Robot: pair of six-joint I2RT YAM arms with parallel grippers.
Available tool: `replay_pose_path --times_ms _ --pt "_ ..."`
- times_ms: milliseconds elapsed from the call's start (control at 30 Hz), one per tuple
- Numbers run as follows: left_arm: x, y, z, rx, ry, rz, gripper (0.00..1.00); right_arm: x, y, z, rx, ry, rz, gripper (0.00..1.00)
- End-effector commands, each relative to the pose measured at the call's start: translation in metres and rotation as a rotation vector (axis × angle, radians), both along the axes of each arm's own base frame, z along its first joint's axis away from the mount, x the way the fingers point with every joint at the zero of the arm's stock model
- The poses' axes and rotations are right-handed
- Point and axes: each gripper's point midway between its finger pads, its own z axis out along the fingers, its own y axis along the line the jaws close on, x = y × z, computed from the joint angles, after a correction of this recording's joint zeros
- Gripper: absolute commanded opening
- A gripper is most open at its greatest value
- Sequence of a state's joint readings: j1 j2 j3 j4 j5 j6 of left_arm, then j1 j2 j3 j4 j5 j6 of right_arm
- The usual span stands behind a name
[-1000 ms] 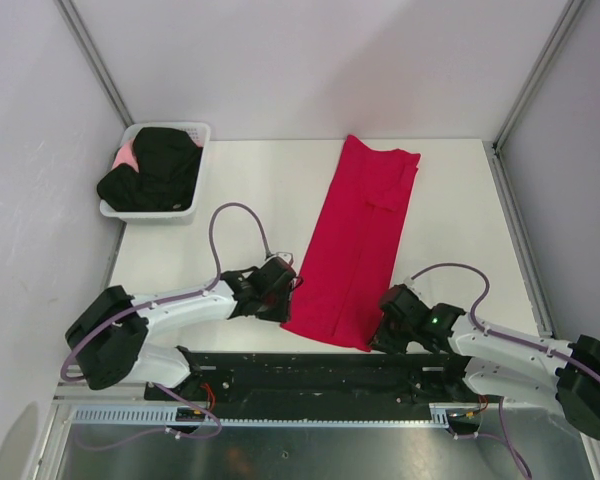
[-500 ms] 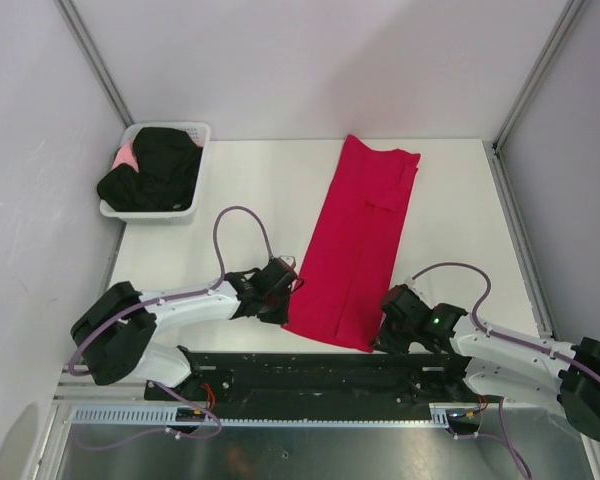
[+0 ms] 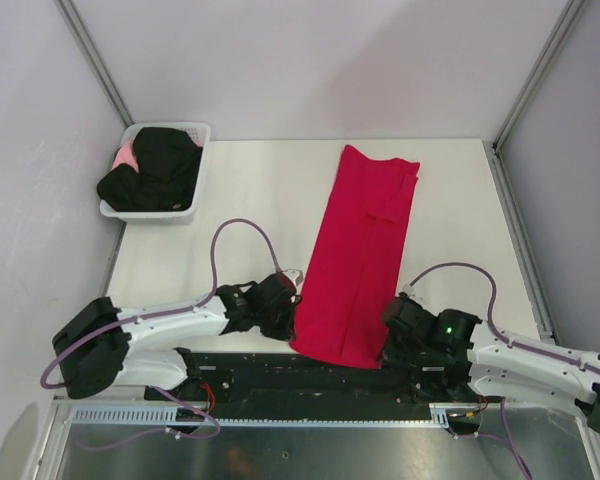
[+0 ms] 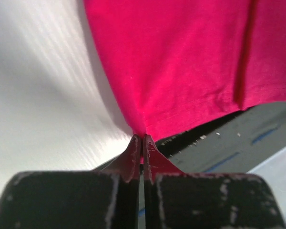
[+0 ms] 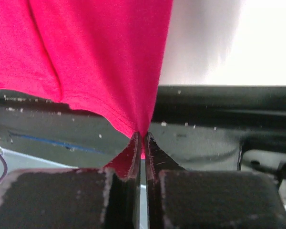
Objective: Fold and stack the t-shirts
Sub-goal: Grab the bottom of the folded rectangular tshirt with both arms
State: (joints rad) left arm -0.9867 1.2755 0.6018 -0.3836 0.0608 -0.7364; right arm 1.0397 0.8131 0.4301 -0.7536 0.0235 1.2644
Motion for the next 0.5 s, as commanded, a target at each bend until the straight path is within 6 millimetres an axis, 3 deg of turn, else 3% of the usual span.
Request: replay_pose_path --times_ms 0,167,300,467 --pt "-0.007 -0.015 0.031 -0.102 -0.018 -0.005 0.00 0.003 -0.006 0.035 -0.020 -0.058 -0.032 0.00" --pt "0.034 -0.031 0.063 -0.129 -0.113 0.029 0.00 0.050 -0.017 0.068 -0.108 -0.200 -0.053 0.00" --pt "0.087 -0.059 0.089 -0.133 -0.188 0.067 0.00 0.106 -0.024 0.080 -0.152 -0.305 -0.108 0.00" --pt "0.155 -0.086 0.100 -0.114 -0.257 0.151 0.00 0.173 -0.034 0.087 -0.191 -0.384 -0.202 0.00"
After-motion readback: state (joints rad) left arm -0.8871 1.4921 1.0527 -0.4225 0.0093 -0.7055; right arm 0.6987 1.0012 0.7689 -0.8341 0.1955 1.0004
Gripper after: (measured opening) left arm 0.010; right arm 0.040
